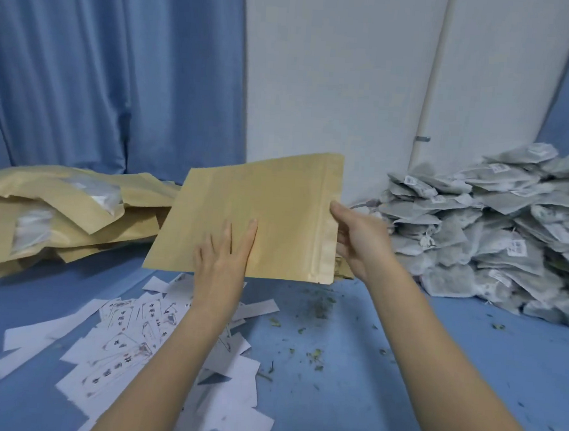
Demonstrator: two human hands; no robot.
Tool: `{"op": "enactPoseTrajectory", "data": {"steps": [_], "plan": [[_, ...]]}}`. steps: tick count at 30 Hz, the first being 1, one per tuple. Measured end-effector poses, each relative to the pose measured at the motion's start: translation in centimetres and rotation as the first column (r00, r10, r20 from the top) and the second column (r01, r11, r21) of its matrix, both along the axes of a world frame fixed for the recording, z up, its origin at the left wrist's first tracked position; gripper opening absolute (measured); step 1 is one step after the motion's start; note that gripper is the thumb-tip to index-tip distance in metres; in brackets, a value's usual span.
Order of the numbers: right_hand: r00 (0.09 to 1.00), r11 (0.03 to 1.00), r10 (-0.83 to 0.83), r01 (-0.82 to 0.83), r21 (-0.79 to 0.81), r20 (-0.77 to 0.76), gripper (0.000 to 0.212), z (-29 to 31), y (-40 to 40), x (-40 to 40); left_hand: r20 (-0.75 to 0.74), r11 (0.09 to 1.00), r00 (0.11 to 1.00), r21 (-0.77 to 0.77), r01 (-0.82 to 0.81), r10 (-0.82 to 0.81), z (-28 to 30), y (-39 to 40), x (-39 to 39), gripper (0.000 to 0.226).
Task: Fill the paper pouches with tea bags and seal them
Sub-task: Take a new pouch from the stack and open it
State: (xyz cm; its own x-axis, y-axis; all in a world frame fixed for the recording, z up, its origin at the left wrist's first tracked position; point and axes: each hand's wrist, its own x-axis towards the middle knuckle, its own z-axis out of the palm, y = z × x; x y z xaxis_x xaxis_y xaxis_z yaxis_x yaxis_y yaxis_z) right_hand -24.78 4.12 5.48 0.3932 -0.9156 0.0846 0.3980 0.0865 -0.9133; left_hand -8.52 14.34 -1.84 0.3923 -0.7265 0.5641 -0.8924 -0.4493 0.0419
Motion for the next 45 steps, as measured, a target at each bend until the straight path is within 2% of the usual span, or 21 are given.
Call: {"op": "enactPoseTrajectory", "data": {"steps": [1, 3, 5, 7, 9, 10, 11, 13, 16, 20, 22, 27, 32, 37, 39, 40, 41, 42, 43, 44, 45], "plan": [[1.000, 0.999, 0.011, -0.011, 0.047, -0.001, 0.010, -0.6, -0.3, -0.1, -0.077, 0.997, 0.997, 0.076, 0.011, -0.005, -0.2, 0.0, -0.3, 0.091], [1.000, 0.990, 0.009, -0.012, 0.143, 0.021, 0.004, -1.8, -1.0, -0.3, -0.351, 0.971, 0.935, 0.205, 0.123, -0.044, -0.3, 0.2, -0.7, 0.096], [0.997, 0.974, 0.001, -0.019, 0.225, 0.078, 0.009, -2.7, -1.5, -0.3, -0.624, 0.913, 0.770, 0.223, 0.340, -0.134, 0.4, 0.5, -1.3, 0.124], [0.995, 0.968, 0.004, -0.028, 0.249, 0.096, 0.012, -3.4, -1.6, -0.1, -0.775, 0.875, 0.548, -0.014, 0.483, -0.315, 1.4, 0.5, -2.5, 0.124], [0.994, 0.968, 0.022, -0.049, 0.248, 0.111, 0.010, -3.9, -1.3, 0.2, -0.796, 0.855, 0.379, -0.309, 0.416, -0.472, 2.4, 0.1, -4.2, 0.103], [0.992, 0.967, 0.036, -0.065, 0.245, 0.121, 0.009, -4.1, -1.1, 0.4, -0.771, 0.838, 0.351, -0.417, 0.352, -0.531, 2.7, -0.5, -4.9, 0.084], [0.990, 0.968, 0.044, -0.075, 0.239, 0.131, 0.010, -4.3, -0.9, 0.5, -0.747, 0.830, 0.363, -0.474, 0.296, -0.556, 3.0, -1.2, -5.5, 0.066], [0.990, 0.974, 0.048, -0.076, 0.214, 0.131, 0.015, -4.4, -0.4, 0.9, -0.740, 0.848, 0.421, -0.496, 0.184, -0.524, 3.8, -2.6, -6.3, 0.052], [0.996, 0.988, 0.031, -0.043, 0.146, 0.082, 0.018, -4.7, 0.3, 1.2, -0.776, 0.881, 0.460, -0.472, 0.029, -0.431, 4.8, -3.9, -6.9, 0.053], [0.999, 0.997, 0.028, -0.029, 0.073, 0.023, 0.019, -4.8, 1.0, 1.2, -0.774, 0.886, 0.519, -0.460, -0.067, -0.362, 5.0, -4.6, -6.9, 0.048], [0.999, 0.997, 0.052, -0.052, 0.061, 0.006, 0.019, -4.8, 1.0, 1.1, -0.767, 0.874, 0.515, -0.481, -0.068, -0.382, 4.9, -4.7, -6.7, 0.040], [0.989, 0.984, 0.146, -0.144, 0.109, -0.015, 0.038, -5.2, 1.2, 1.1, -0.784, 0.875, 0.467, -0.482, -0.044, -0.408, 4.3, -4.8, -6.3, 0.033], [0.969, 0.948, 0.245, -0.230, 0.221, -0.044, 0.025, -5.4, 0.8, 1.3, -0.775, 0.861, 0.451, -0.508, -0.028, -0.443, 3.9, -4.8, -6.6, 0.045], [0.945, 0.905, 0.326, -0.312, 0.288, -0.001, 0.015, -5.3, 0.5, 1.1, -0.755, 0.864, 0.494, -0.504, -0.018, -0.431, 3.5, -4.8, -6.9, 0.046], [0.963, 0.950, 0.268, -0.258, 0.177, -0.033, 0.024, -5.4, 0.6, 1.0, -0.728, 0.876, 0.552, -0.482, 0.010, -0.407, 3.4, -4.6, -6.9, 0.046], [0.975, 0.986, 0.166, -0.165, 0.023, -0.146, 0.026, -5.5, 0.8, 1.0, -0.708, 0.888, 0.589, -0.459, 0.034, -0.389, 3.4, -4.6, -6.9, 0.044], [0.951, 0.976, -0.013, -0.055, -0.209, -0.308, 0.021, -5.6, 0.9, 0.9, -0.692, 0.902, 0.622, -0.427, 0.058, -0.367, 3.4, -4.6, -7.0, 0.040], [0.868, 0.888, -0.227, -0.003, -0.460, -0.442, 0.014, -5.7, 0.9, 0.9, -0.681, 0.918, 0.645, -0.388, 0.082, -0.346, 3.4, -4.7, -7.0, 0.035], [0.755, 0.757, -0.401, -0.046, -0.652, -0.518, 0.012, -5.6, 1.0, 0.9, -0.675, 0.930, 0.660, -0.351, 0.107, -0.330, 3.4, -4.8, -7.1, 0.033], [0.672, 0.670, -0.484, -0.127, -0.731, -0.560, 0.015, -5.4, 1.1, 1.0, -0.672, 0.940, 0.669, -0.315, 0.130, -0.317, 3.3, -4.9, -7.3, 0.032], [0.627, 0.633, -0.502, -0.204, -0.747, -0.596, 0.017, -5.1, 1.2, 0.9, -0.672, 0.947, 0.674, -0.289, 0.143, -0.307, 3.2, -4.9, -7.4, 0.031]]}}
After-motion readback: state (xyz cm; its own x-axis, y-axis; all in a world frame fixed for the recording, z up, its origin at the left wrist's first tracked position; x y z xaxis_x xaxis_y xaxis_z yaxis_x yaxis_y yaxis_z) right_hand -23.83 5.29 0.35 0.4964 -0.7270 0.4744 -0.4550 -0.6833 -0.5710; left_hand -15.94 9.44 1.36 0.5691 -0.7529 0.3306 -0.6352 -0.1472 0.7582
